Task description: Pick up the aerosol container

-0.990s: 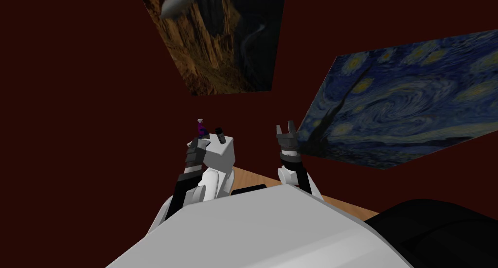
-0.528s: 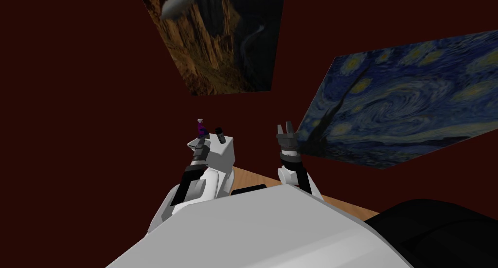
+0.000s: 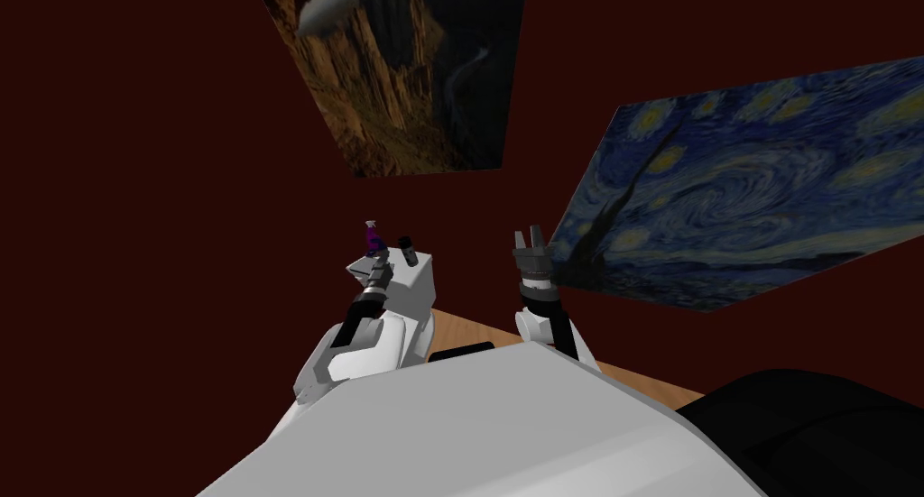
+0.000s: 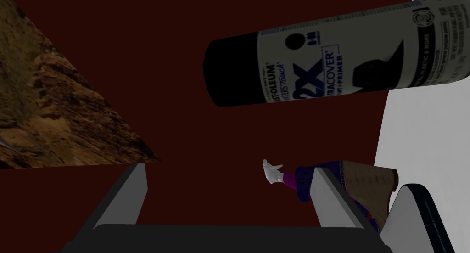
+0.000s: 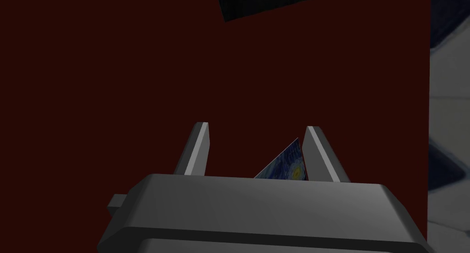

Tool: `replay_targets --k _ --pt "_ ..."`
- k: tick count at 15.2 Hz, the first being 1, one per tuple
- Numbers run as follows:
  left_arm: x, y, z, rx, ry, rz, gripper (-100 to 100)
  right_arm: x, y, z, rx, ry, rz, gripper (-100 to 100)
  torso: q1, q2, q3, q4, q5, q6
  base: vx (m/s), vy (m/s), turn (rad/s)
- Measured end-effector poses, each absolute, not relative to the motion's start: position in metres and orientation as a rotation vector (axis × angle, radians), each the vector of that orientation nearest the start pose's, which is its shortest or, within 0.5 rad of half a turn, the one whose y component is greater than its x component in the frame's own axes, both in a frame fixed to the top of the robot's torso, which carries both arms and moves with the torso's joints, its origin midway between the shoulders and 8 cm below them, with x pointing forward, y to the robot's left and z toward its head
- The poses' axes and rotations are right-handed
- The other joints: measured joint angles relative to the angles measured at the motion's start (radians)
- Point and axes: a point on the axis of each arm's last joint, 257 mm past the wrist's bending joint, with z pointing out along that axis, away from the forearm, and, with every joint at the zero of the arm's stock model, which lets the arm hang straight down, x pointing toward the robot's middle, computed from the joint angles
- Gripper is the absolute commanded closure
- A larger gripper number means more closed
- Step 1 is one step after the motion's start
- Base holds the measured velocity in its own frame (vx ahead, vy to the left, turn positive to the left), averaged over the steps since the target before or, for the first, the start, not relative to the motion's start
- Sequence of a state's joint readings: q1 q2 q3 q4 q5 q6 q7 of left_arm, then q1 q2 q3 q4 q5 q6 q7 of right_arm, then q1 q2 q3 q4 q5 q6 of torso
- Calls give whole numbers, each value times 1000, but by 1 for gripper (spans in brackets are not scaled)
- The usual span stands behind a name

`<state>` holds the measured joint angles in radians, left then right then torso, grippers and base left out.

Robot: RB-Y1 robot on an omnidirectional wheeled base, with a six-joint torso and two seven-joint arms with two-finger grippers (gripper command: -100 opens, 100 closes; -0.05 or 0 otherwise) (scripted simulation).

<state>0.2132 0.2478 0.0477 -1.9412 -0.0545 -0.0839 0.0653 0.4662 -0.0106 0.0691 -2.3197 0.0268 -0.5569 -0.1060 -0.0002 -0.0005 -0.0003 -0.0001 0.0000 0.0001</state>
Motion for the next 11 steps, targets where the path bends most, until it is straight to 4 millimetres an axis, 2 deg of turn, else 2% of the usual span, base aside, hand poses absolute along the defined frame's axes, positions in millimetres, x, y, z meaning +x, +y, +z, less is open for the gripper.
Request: replay_targets --k 11 --pt "535 332 -144 -978 1248 -1005 -100 330 -245 62 575 525 1496 0 -1 0 0 0 0 0 -1 -11 -6"
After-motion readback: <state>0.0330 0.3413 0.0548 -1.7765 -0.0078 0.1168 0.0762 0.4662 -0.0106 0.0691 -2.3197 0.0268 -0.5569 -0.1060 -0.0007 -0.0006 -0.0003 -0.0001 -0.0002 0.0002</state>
